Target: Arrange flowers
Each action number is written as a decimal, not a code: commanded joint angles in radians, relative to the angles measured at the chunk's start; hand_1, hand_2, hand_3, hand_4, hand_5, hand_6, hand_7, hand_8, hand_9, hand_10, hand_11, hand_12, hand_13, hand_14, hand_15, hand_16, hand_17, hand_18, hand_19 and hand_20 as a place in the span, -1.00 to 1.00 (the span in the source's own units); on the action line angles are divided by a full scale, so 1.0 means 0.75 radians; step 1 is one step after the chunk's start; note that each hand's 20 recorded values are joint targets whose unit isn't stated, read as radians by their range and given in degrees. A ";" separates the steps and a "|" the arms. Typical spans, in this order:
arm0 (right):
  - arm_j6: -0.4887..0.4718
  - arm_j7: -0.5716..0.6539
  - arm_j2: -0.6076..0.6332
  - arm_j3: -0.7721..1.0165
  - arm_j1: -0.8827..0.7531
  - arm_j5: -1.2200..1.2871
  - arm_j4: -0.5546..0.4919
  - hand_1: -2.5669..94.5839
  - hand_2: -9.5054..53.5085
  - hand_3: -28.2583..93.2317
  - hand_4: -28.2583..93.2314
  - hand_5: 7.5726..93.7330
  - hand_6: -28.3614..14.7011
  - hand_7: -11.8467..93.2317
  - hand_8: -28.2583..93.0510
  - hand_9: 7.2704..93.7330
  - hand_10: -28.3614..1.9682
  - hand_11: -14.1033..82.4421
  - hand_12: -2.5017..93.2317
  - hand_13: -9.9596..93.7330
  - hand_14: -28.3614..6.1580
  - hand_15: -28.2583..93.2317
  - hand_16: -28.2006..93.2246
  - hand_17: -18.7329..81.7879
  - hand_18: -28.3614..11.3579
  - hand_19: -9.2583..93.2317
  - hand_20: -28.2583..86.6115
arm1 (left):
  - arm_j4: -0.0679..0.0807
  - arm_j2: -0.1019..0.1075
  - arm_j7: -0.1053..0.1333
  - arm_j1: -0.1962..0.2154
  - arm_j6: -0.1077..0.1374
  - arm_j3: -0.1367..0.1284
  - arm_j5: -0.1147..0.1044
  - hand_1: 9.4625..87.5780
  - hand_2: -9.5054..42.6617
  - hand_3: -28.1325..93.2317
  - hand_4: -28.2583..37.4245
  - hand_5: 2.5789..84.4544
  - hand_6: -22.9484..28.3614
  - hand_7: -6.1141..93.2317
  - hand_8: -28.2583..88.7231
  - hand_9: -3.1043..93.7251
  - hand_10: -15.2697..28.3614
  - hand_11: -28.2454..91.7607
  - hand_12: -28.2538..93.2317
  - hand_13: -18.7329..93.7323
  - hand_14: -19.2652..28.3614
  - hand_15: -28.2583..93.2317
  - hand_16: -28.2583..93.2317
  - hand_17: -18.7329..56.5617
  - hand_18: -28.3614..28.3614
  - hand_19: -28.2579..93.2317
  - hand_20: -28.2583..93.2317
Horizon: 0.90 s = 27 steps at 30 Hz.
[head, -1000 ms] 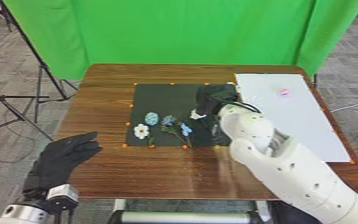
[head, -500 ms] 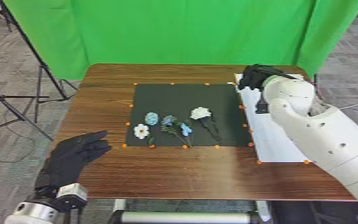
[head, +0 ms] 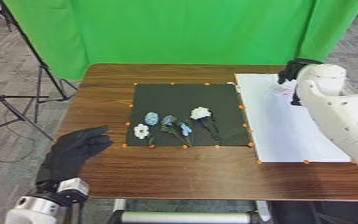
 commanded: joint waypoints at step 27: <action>-0.076 0.075 -0.074 0.141 -0.214 -0.052 -0.088 -0.53 -0.47 0.94 -0.95 -0.13 0.05 -0.49 -0.72 -0.16 -0.34 -0.45 -0.62 0.26 -0.16 0.86 -0.32 -0.41 -0.62 0.51 -0.22 | 0.009 -0.057 0.008 -0.032 -0.039 0.014 0.017 -0.48 -0.45 0.77 -0.62 0.24 0.53 -0.58 -0.67 -0.03 0.75 0.20 -0.35 -0.13 0.97 0.52 -0.76 -0.75 0.73 0.45 -0.30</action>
